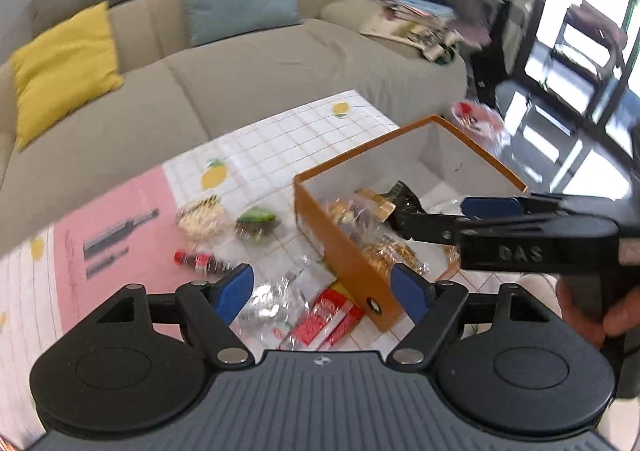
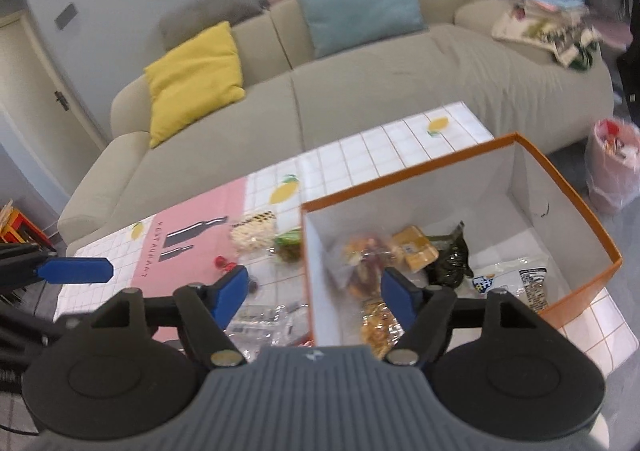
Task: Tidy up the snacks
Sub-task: 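Withdraw both tools from the box toward the remaining snacks, then move the left tool over the clear quail-egg pack while the right tool approaches the red sausage pack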
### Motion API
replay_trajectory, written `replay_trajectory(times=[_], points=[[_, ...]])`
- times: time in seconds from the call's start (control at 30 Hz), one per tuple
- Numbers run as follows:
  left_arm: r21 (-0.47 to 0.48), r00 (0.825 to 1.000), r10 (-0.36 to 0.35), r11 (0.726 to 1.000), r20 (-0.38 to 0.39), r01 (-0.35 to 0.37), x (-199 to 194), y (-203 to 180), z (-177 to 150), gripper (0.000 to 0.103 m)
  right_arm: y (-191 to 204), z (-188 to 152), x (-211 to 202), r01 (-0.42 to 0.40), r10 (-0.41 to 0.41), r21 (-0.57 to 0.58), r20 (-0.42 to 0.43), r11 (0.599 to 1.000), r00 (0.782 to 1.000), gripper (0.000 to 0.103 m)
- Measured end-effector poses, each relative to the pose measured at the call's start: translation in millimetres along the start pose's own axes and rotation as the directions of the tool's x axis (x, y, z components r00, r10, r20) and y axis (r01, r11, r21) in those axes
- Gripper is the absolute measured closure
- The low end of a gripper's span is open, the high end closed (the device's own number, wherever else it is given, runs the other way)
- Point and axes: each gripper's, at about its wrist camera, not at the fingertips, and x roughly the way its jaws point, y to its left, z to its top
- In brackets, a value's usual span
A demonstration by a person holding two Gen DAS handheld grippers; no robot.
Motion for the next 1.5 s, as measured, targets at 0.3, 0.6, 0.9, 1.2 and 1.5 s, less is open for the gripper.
replay_trajectory(times=[0.3,0.6,0.9,1.2,1.5], points=[[-0.111,0.999,0.031,0.993,0.012,-0.029,-4,42,-67,0.020,52,-60,-15,0.017,-0.011,-0.101,0.061,0.995,0.998,0.031],[-0.101,0.999,0.009,0.995,-0.052,-0.015,24,62,-105,0.022,66,-100,22,0.035,-0.035,-0.003,-0.115,0.999,0.993,0.033],[-0.002,0.995,-0.023,1.000,-0.095,0.023,63,76,-118,0.024,75,-119,73,0.091,-0.081,0.030,-0.230,0.995,0.970,0.038],[0.146,0.994,-0.026,0.988,-0.108,0.041,107,95,-98,0.024,71,-121,128,0.177,-0.138,0.113,-0.296,0.978,0.945,0.038],[0.431,0.986,-0.031,0.897,-0.161,0.099,156,87,-80,0.019,52,-110,156,0.295,-0.189,0.269,-0.358,0.917,0.914,0.038]])
